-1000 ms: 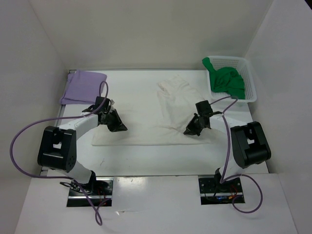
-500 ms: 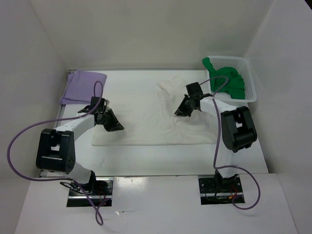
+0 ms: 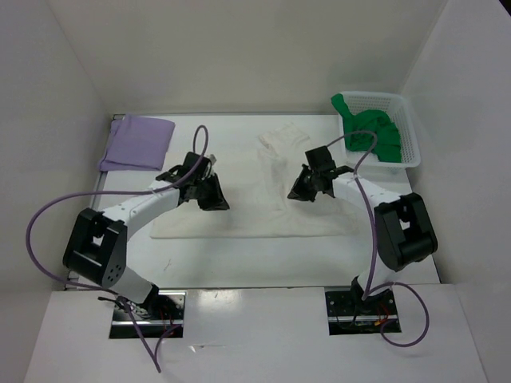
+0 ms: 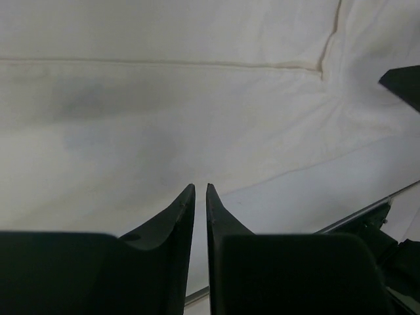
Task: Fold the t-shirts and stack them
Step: Fold the flattened tshirt in 1/3 of the way
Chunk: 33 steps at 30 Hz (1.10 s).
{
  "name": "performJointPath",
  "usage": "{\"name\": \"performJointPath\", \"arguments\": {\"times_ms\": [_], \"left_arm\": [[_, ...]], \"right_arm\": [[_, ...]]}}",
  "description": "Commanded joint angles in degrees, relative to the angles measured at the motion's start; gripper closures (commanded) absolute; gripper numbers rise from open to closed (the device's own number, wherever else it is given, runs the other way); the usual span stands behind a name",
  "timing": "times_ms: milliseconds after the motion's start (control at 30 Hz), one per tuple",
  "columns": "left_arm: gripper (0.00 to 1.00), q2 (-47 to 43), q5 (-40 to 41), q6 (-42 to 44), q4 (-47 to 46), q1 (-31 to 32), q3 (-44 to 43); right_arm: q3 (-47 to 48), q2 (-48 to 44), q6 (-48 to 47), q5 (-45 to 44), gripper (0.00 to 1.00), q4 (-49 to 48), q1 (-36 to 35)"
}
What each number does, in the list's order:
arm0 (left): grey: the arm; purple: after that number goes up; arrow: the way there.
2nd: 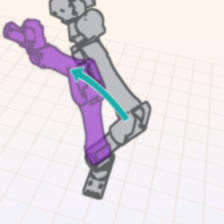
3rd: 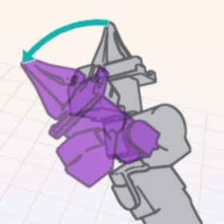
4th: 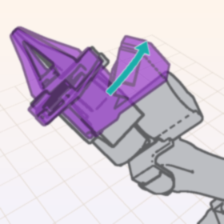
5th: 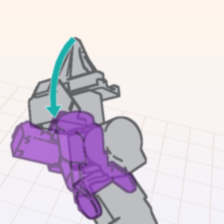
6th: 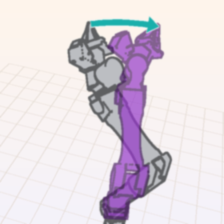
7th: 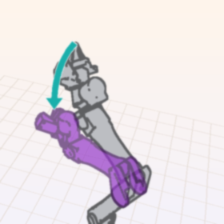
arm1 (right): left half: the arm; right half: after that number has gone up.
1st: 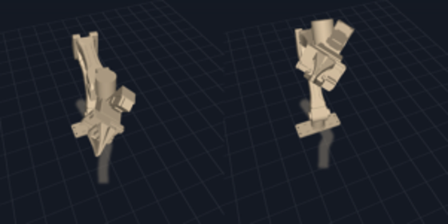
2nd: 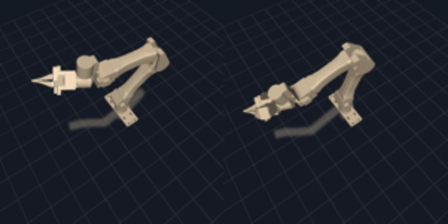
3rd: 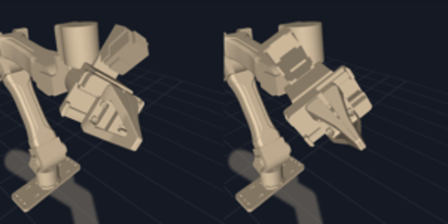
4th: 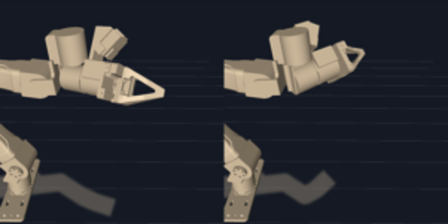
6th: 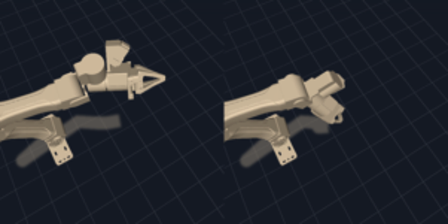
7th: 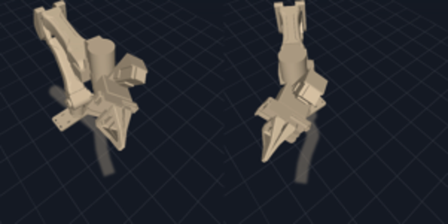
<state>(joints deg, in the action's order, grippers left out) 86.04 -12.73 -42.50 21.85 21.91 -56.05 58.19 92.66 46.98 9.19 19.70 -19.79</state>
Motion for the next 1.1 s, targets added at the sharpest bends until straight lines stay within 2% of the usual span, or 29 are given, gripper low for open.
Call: {"name": "performJointPath", "arguments": {"times_ms": [0,100,167,367,467,600,700,767,867,900,933,967,1033,1067], "left_arm": [[0.82,4.83,0.61,-1.09,-0.49,1.64,-1.52],[0.85,9.22,2.0,-1.09,0.03,1.03,-0.91],[0.88,10.28,2.01,-2.23,0.04,-1.59,2.24],[0.88,10.9,-3.87,-4.08,1.53,-5.04,10.51],[0.87,7.93,-5.29,-5.22,2.84,-5.04,14.03],[0.85,3.53,-7.48,-5.83,5.57,-5.04,19.13],[0.81,-2.7,-7.48,-6.36,10.22,-5.04,19.67],[0.79,-6.4,-8.19,-6.37,13.12,-5.65,16.26],[0.76,-9.39,-6.7,-6.89,15.42,-7.14,9.5],[0.74,-9.4,-5.65,-6.89,15.42,-8.97,3.47],[0.72,-9.4,-4.42,-6.28,14.72,-10.12,0.45],[0.64,-9.4,-1.01,-5.67,13.41,-11.35,-2.19],[0.55,-5.21,1.64,-3.66,7.99,-15.12,-8.42],[0.53,-3.44,6.53,-3.12,6.04,-16.01,-10.03]], "right_arm": [[-3.61,0.5,0.3,-0.22,1.0,-0.46,-4.1],[-4.32,1.91,0.91,-0.84,1.0,-0.46,-6.04],[-5.54,2.44,0.92,-1.71,1.0,-0.46,-6.05],[-10.73,2.44,2.23,-4.7,1.0,0.77,-7.1],[-16.68,-0.02,4.6,-4.71,1.0,1.3,-9.03],[-21.18,-4.58,8.9,-3.84,1.0,4.1,-15.0],[-22.33,-11.43,10.93,-2.86,1.0,6.12,-16.51],[-19.2,-15.48,10.94,-2.86,0.98,7.8,-15.11],[-11.83,-16.11,7.78,-2.86,0.91,9.91,-12.12],[-9.87,-15.41,6.9,-2.34,0.87,9.92,-11.59],[-7.94,-15.41,5.07,-2.34,0.85,9.92,-11.59],[-4.7,-13.84,4.09,-2.34,0.85,9.13,-10.72],[-2.66,-12.25,1.64,-0.86,0.97,5.63,-9.13],[-1.26,-10.24,0.93,0.72,1.0,4.39,-8.34]]}}
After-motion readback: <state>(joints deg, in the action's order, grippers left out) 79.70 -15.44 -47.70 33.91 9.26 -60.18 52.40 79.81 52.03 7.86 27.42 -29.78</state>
